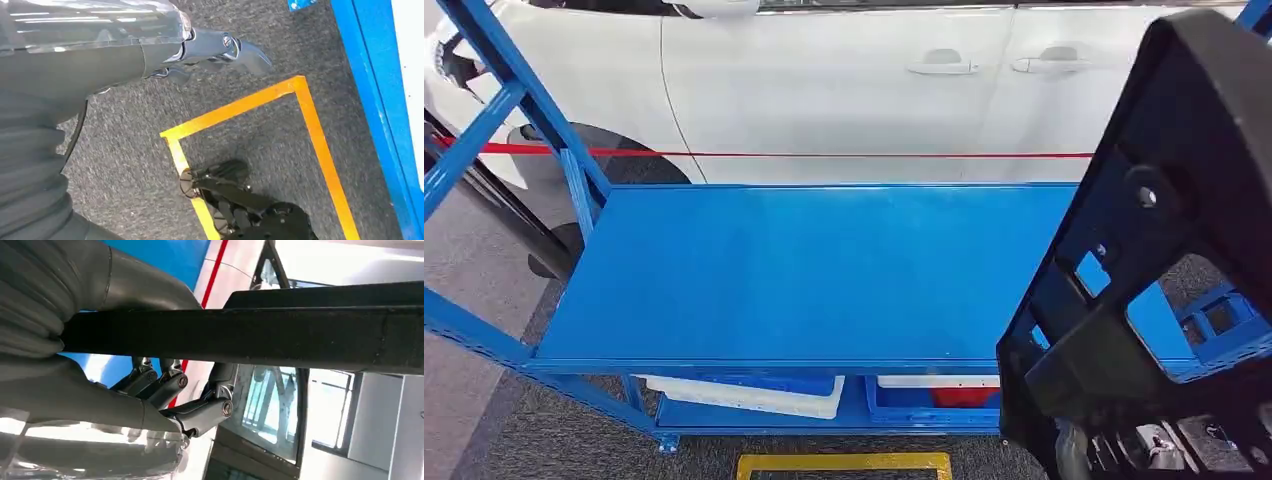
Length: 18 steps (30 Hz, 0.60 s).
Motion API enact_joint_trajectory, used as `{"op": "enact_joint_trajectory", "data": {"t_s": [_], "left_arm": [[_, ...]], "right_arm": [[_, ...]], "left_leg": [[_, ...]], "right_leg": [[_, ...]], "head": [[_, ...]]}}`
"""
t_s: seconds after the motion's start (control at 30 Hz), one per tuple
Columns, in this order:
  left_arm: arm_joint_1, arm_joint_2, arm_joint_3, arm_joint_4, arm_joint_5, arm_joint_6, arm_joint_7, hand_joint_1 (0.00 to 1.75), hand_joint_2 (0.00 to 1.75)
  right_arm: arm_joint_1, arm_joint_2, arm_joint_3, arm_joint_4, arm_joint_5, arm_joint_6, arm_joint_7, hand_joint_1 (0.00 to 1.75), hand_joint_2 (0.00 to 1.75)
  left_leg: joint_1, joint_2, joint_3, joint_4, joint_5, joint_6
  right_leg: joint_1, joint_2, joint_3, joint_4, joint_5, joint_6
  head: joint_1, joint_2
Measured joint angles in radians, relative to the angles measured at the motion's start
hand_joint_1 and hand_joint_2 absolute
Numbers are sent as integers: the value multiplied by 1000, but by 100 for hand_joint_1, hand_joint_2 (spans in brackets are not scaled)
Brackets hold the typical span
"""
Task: Take the parts from the cabinet and place them on the table.
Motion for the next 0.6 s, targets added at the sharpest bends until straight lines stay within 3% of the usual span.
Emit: {"op": "enact_joint_trajectory", "data": {"t_s": [0.37, 0.5, 0.57, 0.6], "left_arm": [[-51, -8, 103, 85, -116, 59, 0, 0, 175], [-75, -6, 125, 128, -140, 102, 2, 0, 175], [-88, -5, 132, 152, -152, 127, 2, 0, 175], [-97, -2, 135, 166, -153, 142, 2, 0, 175]], "right_arm": [[-2, 0, 154, 0, 42, -111, -35, 175, 175], [-4, 0, 213, 0, 65, -165, -51, 175, 175], [-8, -3, 245, -5, 73, -191, -53, 175, 175], [-10, -8, 262, -10, 77, -209, -53, 175, 175]], "left_leg": [[-5, 0, 0, 2, 0, 2], [-9, 0, -2, 6, 0, 11], [-12, 0, -3, 7, 3, 17], [-14, 0, -4, 3, 12, 25]], "right_leg": [[-6, -1, 0, -1, 2, 4], [-11, -1, 0, -1, 5, 11], [-14, -1, 1, -5, 11, 18], [-15, 0, 3, -10, 18, 25]], "head": [[0, 0], [0, 0], [0, 0], [-1, 0]]}}
